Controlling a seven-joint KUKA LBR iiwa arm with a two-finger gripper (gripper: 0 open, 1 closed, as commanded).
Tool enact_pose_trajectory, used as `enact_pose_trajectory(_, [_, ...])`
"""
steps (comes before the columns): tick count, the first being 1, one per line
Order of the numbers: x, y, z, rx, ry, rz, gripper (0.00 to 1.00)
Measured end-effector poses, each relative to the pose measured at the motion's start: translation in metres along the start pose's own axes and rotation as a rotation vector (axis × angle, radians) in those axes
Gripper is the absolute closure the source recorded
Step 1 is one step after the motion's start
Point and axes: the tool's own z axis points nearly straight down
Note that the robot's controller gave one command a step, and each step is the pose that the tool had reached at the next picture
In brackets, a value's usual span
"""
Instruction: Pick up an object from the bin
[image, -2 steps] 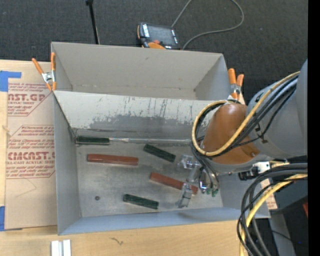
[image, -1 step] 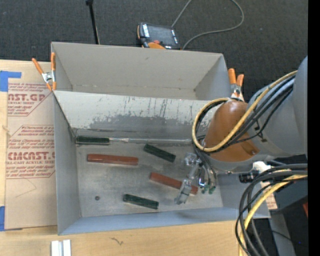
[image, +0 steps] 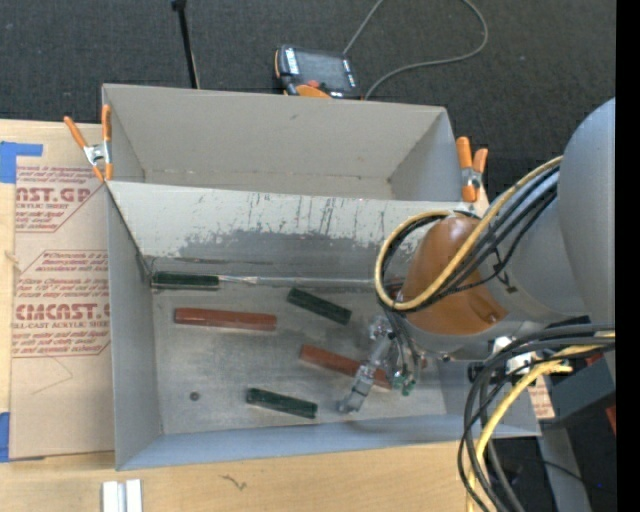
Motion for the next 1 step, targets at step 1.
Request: enact_pose_trajectory(1, [0.0006,0.0,0.0007,0.0,-0.001,0.0,0.0])
